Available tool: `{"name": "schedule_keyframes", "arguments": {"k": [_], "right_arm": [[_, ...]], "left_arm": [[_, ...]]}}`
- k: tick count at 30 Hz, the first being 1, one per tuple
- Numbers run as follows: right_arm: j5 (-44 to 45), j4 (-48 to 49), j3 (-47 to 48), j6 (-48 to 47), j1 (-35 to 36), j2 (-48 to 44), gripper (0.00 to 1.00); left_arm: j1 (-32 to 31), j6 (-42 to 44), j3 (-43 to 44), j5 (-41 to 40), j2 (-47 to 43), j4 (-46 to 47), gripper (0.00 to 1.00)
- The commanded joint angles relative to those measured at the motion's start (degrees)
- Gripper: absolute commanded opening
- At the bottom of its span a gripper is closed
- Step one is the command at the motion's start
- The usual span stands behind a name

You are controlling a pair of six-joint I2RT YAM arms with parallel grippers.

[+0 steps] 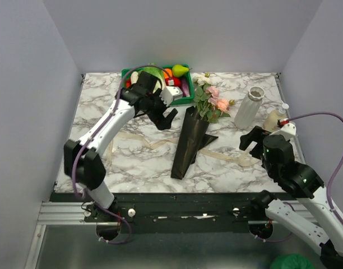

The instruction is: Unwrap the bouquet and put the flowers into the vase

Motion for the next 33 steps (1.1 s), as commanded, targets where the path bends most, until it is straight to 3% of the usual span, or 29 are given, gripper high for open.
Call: {"name": "schedule_keyframes", "arguments": {"k": [1,6,12,33], "right_arm": [[-7.90,8.22,-2.00,-6.83,-0.19,-0.86,0.94],[-12.46,12.28,-3.94,-9.91,-0.11,-2.27,0.91],[-16.24,16.23,-6.31,-10.61,-0.19,-2.01,0.89],[-21.17,20.54,-7.20,-11.75,-0.19,-2.80,0.88]], "left_arm": [[-2.03,1.92,8.37,9.20,12.15,1.80,0.99],[-3.09,6.85,23.04,16.50,25.24,-3.38,0.99],[-4.85,7.74,39.05,14.31,37.73,-7.87,0.99],[-5.02,10.02,40.12,19.32,45.84,-3.83,0.99]]}}
